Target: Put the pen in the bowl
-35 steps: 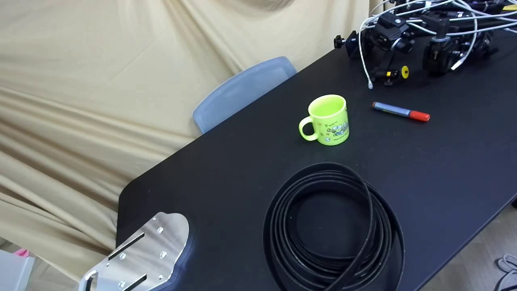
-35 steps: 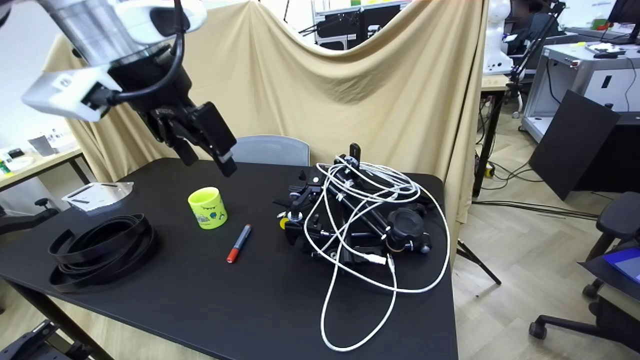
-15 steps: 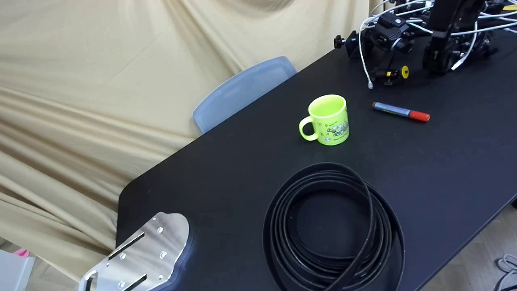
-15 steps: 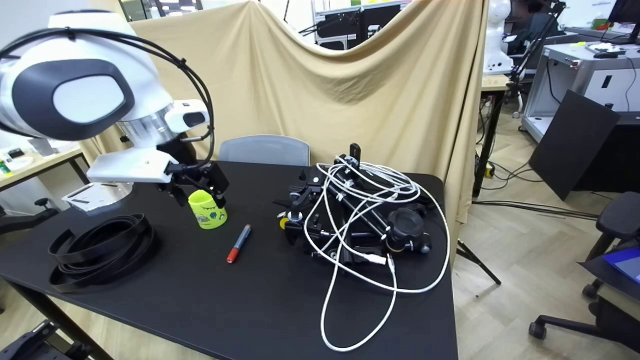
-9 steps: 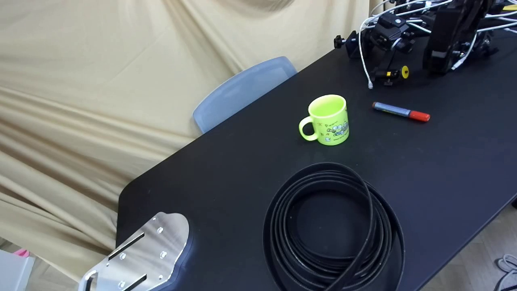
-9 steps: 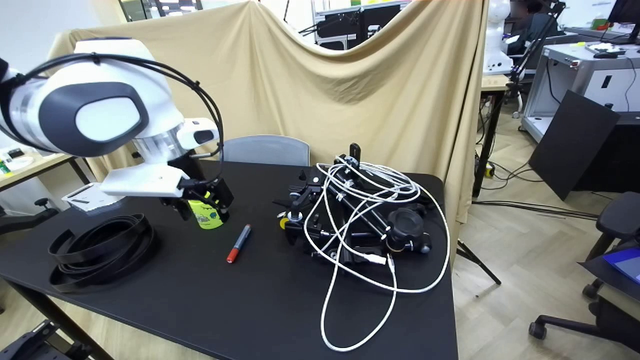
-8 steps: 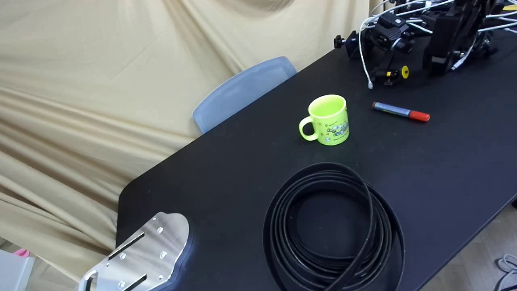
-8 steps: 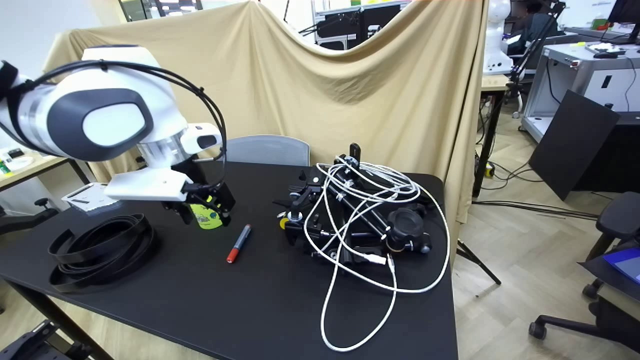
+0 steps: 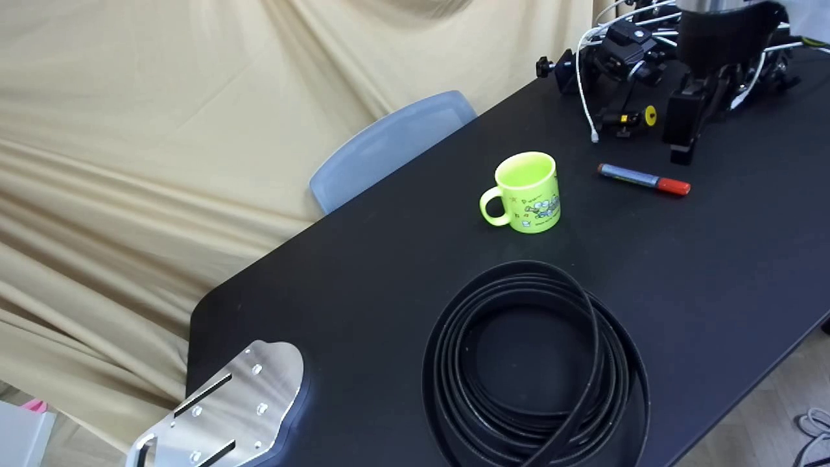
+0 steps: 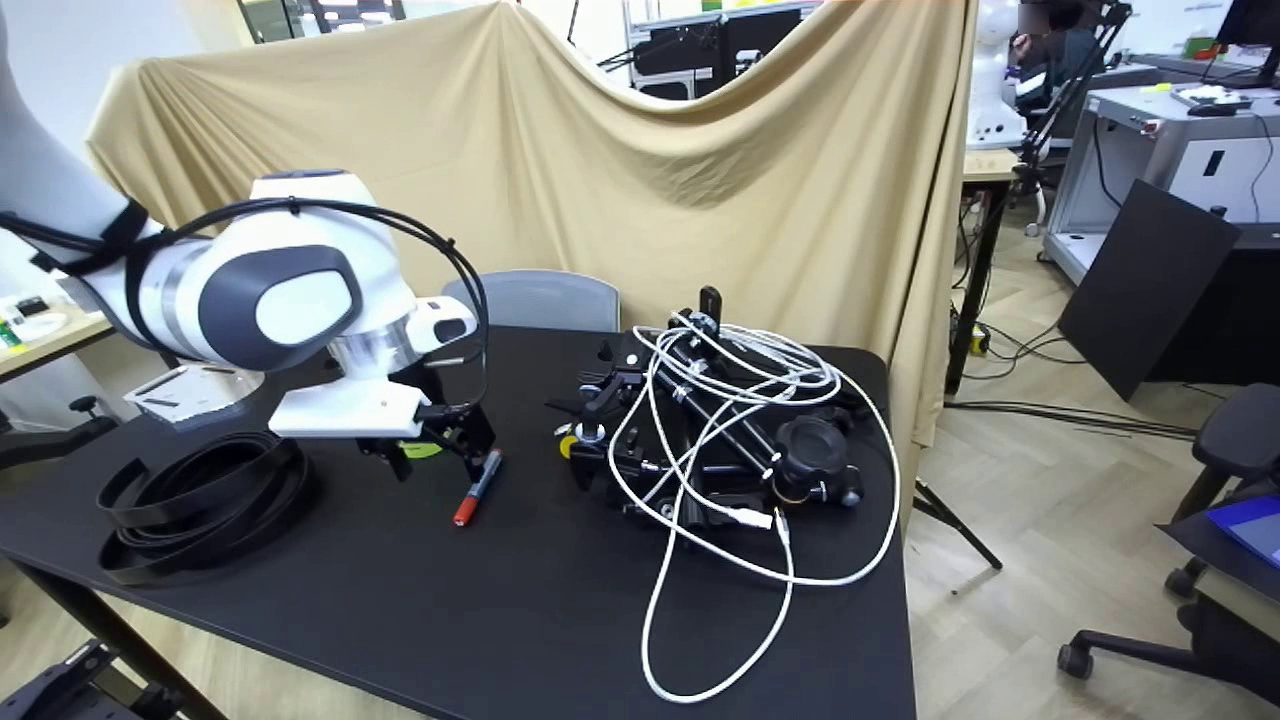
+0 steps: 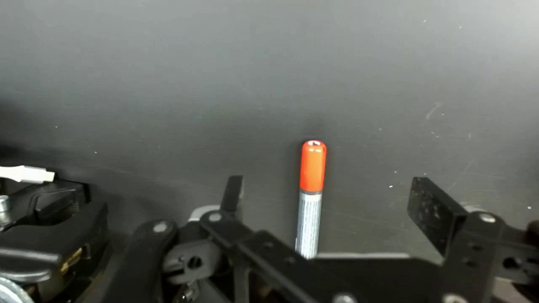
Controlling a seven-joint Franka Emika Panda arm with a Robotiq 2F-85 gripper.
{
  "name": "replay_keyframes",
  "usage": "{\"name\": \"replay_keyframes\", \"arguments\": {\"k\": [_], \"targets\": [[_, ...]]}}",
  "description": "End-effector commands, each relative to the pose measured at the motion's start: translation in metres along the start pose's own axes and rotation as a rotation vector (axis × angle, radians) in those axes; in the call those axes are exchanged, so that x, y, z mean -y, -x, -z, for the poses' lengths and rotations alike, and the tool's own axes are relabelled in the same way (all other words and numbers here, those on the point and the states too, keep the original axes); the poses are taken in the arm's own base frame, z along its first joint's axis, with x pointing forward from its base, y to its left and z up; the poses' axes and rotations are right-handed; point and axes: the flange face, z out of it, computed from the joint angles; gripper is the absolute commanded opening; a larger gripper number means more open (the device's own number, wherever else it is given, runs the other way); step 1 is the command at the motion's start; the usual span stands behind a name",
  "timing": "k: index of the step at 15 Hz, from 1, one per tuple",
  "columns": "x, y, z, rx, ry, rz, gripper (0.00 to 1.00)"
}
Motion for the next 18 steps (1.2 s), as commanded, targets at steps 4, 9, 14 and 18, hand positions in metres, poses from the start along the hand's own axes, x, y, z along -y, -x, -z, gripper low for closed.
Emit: {"name": "replay_keyframes", "arguments": {"k": [4,9,14,18], "targets": [[0.003,-0.023,-0.04,-0.016,-0.012,0.006,1.0],[-0.004,-0.033,-0.057,-0.008,-0.011,-0.004,1.0],[-0.006,-0.042,-0.072,0.004,-0.01,0.002,0.93],[-0.005,-0.05,-0.072,-0.009,-0.005,0.016,0.52]]}}
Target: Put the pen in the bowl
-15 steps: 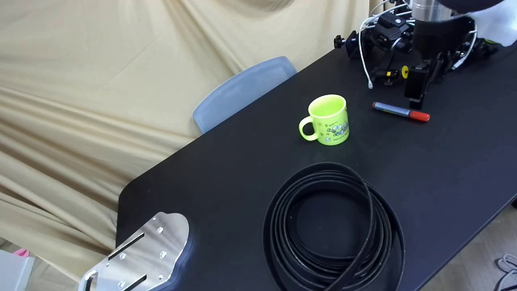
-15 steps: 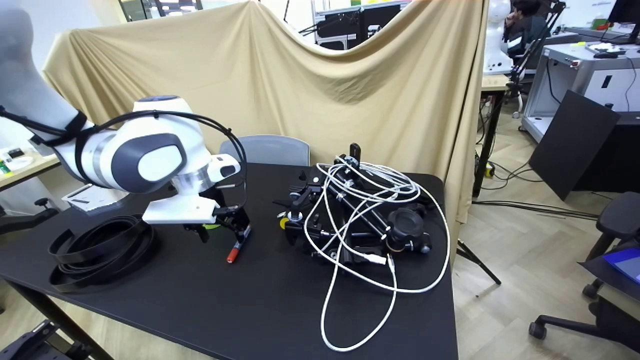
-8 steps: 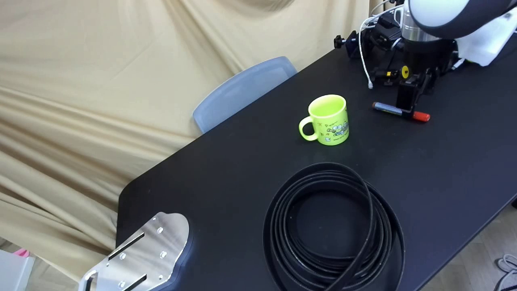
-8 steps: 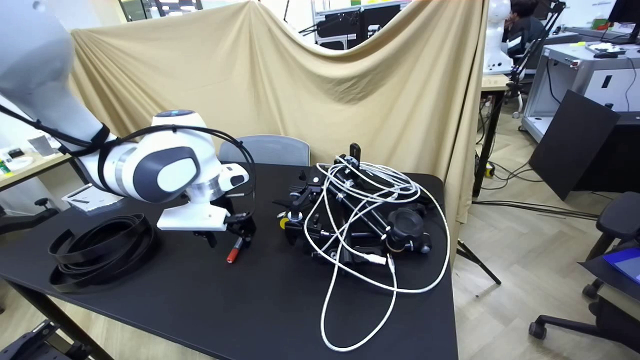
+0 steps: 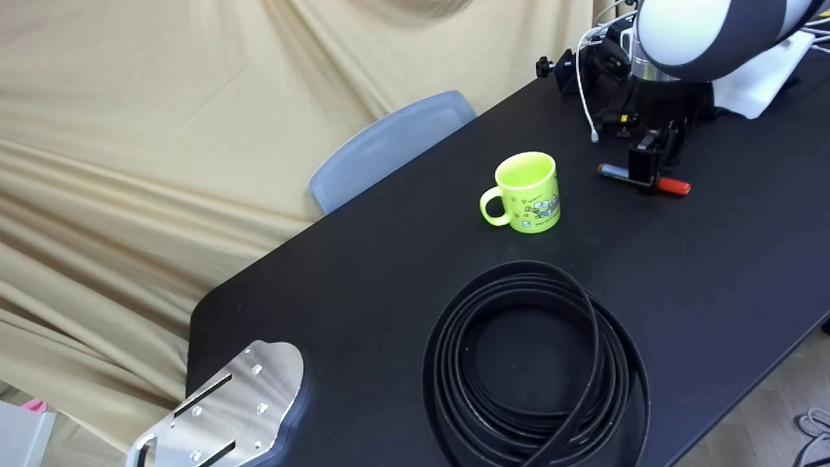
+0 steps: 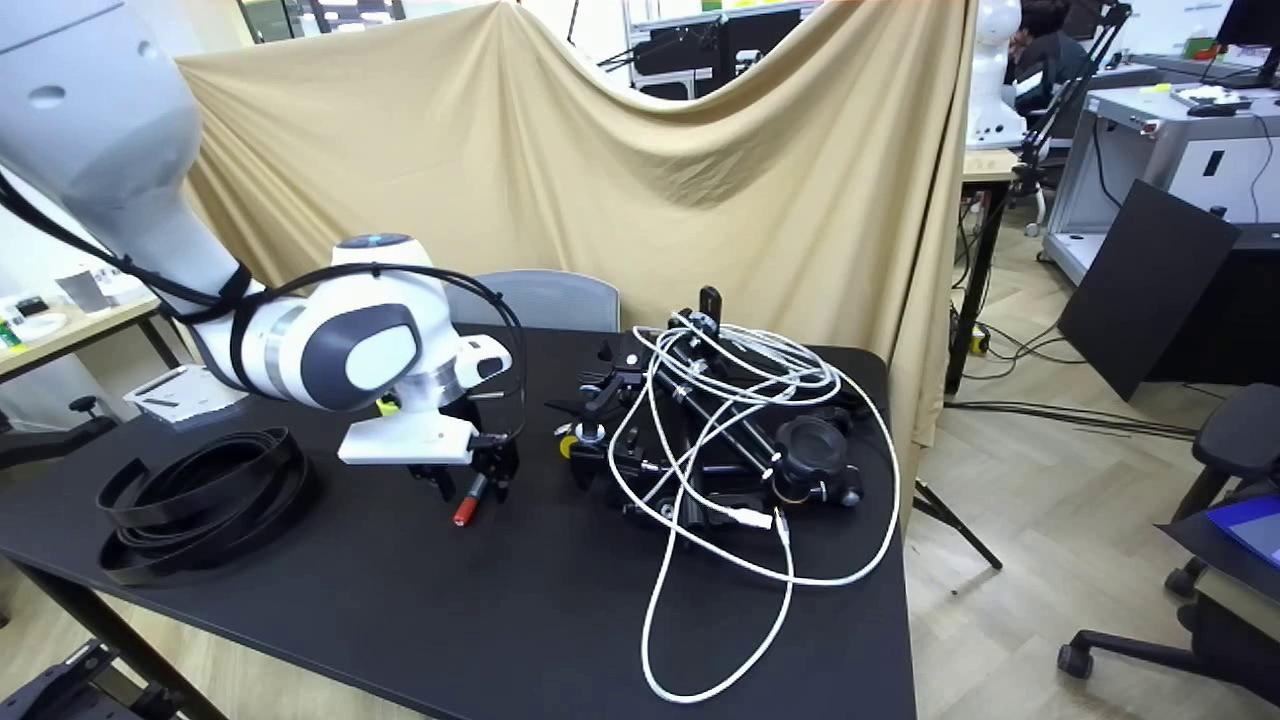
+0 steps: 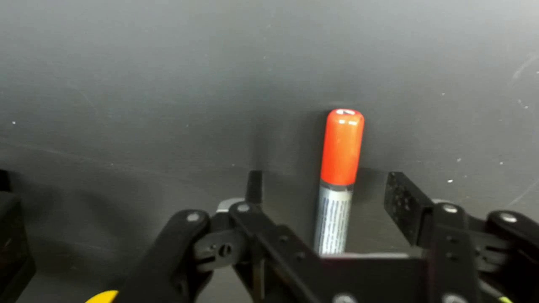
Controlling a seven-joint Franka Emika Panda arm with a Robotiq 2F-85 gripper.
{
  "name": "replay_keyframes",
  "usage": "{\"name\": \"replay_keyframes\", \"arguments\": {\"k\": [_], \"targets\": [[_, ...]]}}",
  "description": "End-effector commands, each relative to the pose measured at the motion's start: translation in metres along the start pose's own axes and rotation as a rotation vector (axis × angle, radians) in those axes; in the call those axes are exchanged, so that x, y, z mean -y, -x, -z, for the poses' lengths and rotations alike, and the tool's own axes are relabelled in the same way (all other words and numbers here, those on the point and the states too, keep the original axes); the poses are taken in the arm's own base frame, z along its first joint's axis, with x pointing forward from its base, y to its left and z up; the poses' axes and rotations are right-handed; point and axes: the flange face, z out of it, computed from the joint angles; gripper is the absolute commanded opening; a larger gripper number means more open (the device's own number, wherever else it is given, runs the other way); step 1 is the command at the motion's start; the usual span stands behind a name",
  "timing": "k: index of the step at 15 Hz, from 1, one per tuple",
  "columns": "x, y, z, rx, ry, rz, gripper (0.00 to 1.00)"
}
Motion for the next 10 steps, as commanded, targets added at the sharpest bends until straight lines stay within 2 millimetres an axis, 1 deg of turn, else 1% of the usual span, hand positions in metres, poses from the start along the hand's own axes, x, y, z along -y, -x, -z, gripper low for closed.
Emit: {"name": "replay_keyframes", "arguments": {"k": [1,2,4,7,8,9,10], "targets": [[-0.0011,-0.0118,0.0,-0.019,0.007,-0.002,0.45],[-0.0011,-0.0132,0.0016,-0.024,0.011,0.003,0.38],[-0.0012,-0.0147,0.0026,-0.026,0.013,0.008,0.25],[-0.0018,-0.0144,-0.0002,-0.016,0.01,0.008,0.05],[-0.0018,-0.0138,-0.0015,-0.011,0.008,0.007,0.01],[-0.0019,-0.0137,-0.0018,-0.01,0.008,0.007,0.05],[-0.0019,-0.0133,-0.0013,-0.01,0.007,0.008,0.05]]}}
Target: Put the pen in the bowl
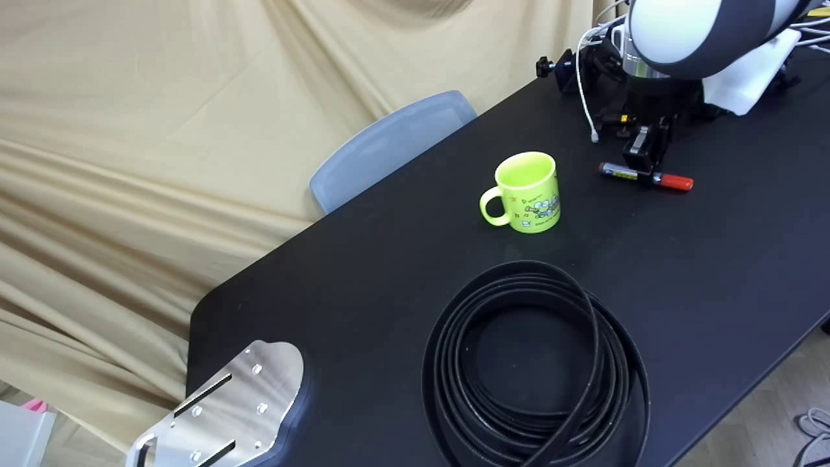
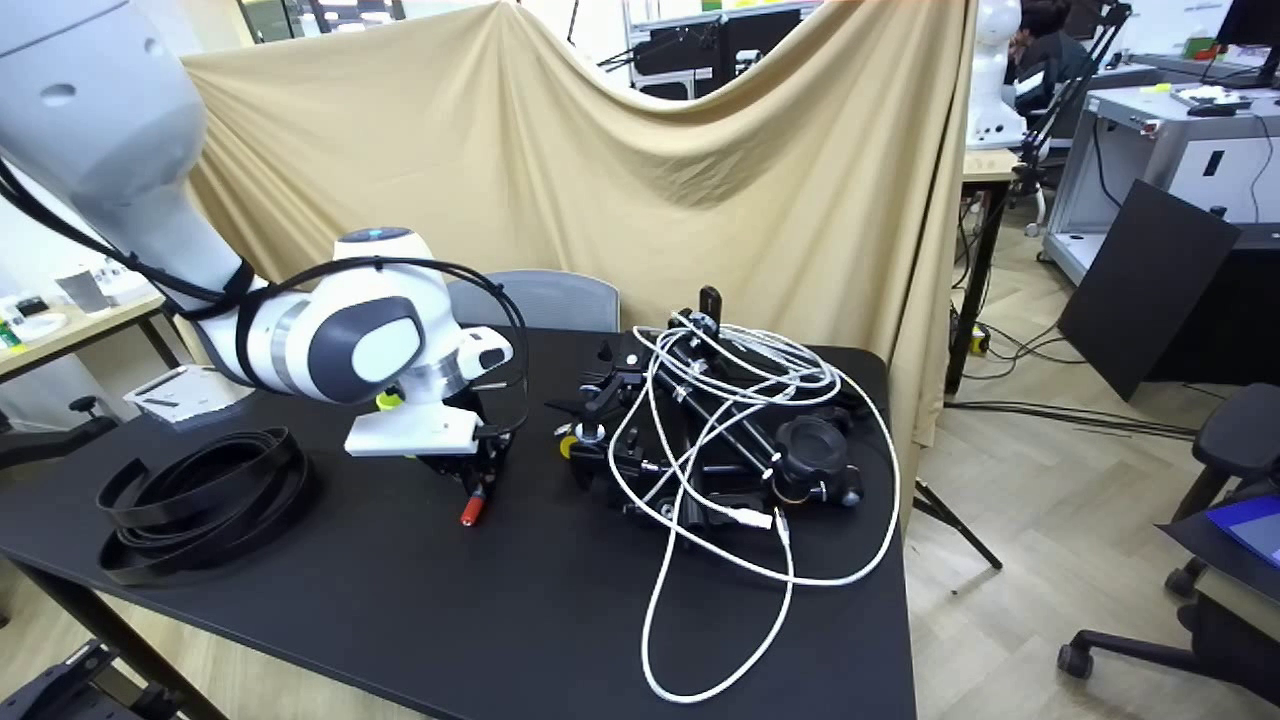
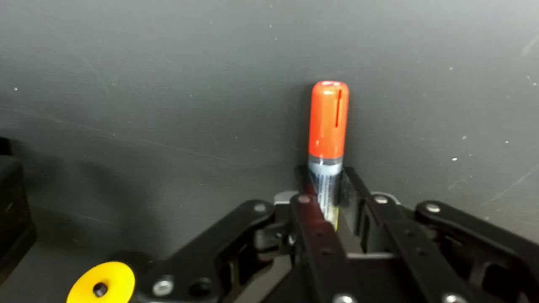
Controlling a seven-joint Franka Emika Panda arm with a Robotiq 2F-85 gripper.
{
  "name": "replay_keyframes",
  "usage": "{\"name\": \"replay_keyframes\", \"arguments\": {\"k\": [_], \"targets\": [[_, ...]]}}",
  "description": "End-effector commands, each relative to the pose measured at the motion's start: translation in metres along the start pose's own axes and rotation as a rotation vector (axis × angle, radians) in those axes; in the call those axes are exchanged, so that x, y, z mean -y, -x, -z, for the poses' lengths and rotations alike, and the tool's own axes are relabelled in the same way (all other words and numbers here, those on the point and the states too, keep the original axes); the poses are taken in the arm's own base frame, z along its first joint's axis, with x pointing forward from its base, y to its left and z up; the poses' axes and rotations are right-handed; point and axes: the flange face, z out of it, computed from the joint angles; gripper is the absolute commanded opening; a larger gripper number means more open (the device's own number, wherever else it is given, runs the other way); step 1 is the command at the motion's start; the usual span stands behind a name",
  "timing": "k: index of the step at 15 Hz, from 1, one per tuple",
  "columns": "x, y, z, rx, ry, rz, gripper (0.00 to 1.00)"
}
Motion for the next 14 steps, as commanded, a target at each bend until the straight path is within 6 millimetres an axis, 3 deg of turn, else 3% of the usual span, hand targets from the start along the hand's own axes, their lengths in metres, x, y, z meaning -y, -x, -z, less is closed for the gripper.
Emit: {"name": "replay_keyframes", "arguments": {"k": [1,7,14], "targets": [[-0.002,-0.003,-0.004,0.007,0.0,-0.011,0.05],[0.0,-0.009,0.023,-0.019,0.02,0.005,0.05],[0.015,-0.036,0.073,0.06,0.006,0.071,0.05]]}}
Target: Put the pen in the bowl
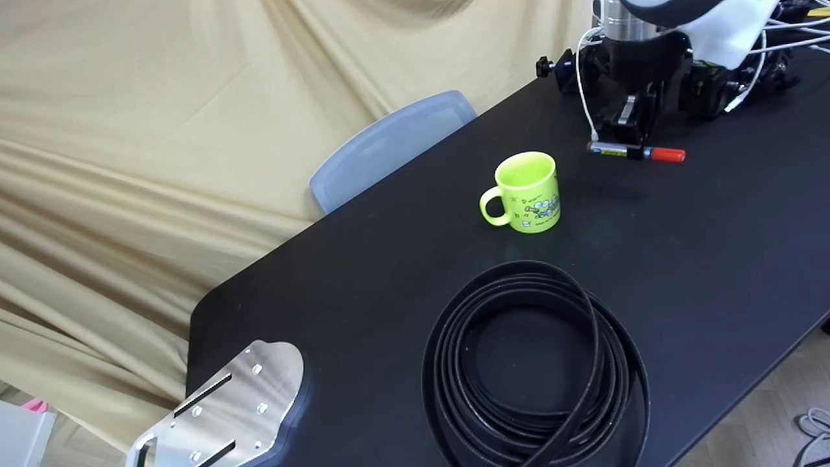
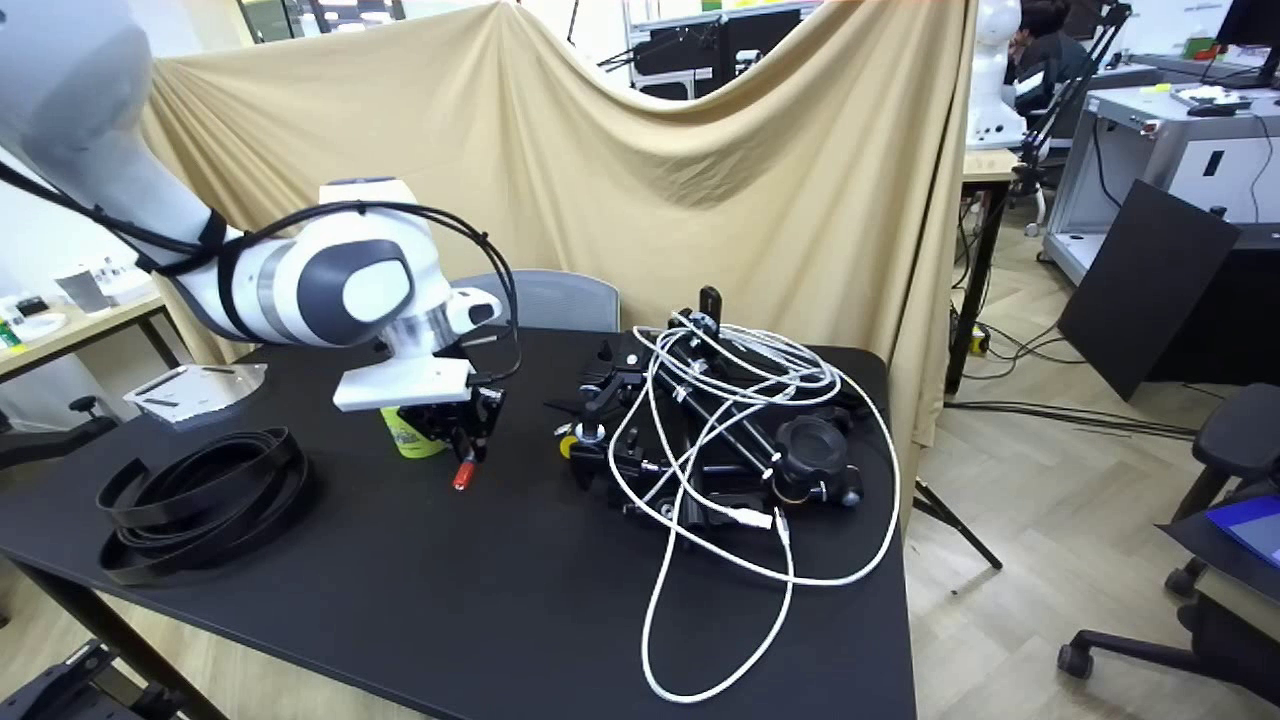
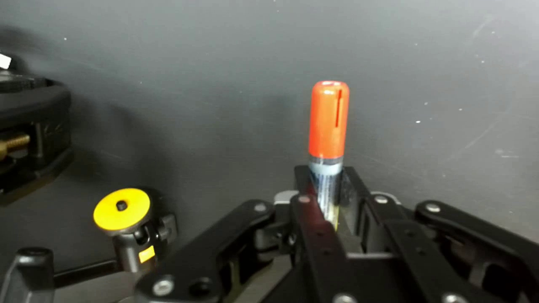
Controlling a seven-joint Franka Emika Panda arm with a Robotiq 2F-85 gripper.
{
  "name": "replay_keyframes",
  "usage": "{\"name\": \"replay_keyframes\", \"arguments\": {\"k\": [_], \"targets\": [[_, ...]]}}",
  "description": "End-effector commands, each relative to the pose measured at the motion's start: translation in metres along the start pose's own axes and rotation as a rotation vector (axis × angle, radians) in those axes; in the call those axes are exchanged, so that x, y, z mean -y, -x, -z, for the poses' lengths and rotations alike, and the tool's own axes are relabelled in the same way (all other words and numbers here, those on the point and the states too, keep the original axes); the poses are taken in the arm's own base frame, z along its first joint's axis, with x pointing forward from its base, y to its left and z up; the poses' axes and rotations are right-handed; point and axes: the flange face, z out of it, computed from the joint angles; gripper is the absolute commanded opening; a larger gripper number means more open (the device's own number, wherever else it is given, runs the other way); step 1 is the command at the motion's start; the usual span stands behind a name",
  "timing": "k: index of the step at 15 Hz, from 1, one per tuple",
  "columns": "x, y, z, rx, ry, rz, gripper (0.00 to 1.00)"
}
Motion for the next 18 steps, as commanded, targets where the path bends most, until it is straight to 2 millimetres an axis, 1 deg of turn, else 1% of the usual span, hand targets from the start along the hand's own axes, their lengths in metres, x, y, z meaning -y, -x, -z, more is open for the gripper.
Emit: {"name": "replay_keyframes", "arguments": {"k": [1,6,8,10,11,12,14,16,17,18], "targets": [[0.011,-0.02,0.037,0.05,-0.012,0.016,0.05],[0.029,-0.046,0.078,0.175,-0.09,-0.002,0.05],[0.034,-0.056,0.088,0.239,-0.093,-0.033,0.05],[0.038,-0.065,0.093,0.301,-0.068,-0.069,0.05],[0.04,-0.067,0.095,0.325,-0.083,-0.077,0.05],[0.039,-0.055,0.092,0.278,-0.092,-0.032,0.21],[0.042,-0.061,0.095,0.303,-0.094,-0.044,0.21],[0.042,-0.063,0.093,0.309,-0.096,-0.049,0.21],[0.04,-0.058,0.09,0.33,-0.101,-0.05,0.05],[0.04,-0.057,0.087,0.356,-0.119,-0.046,0.05]]}}
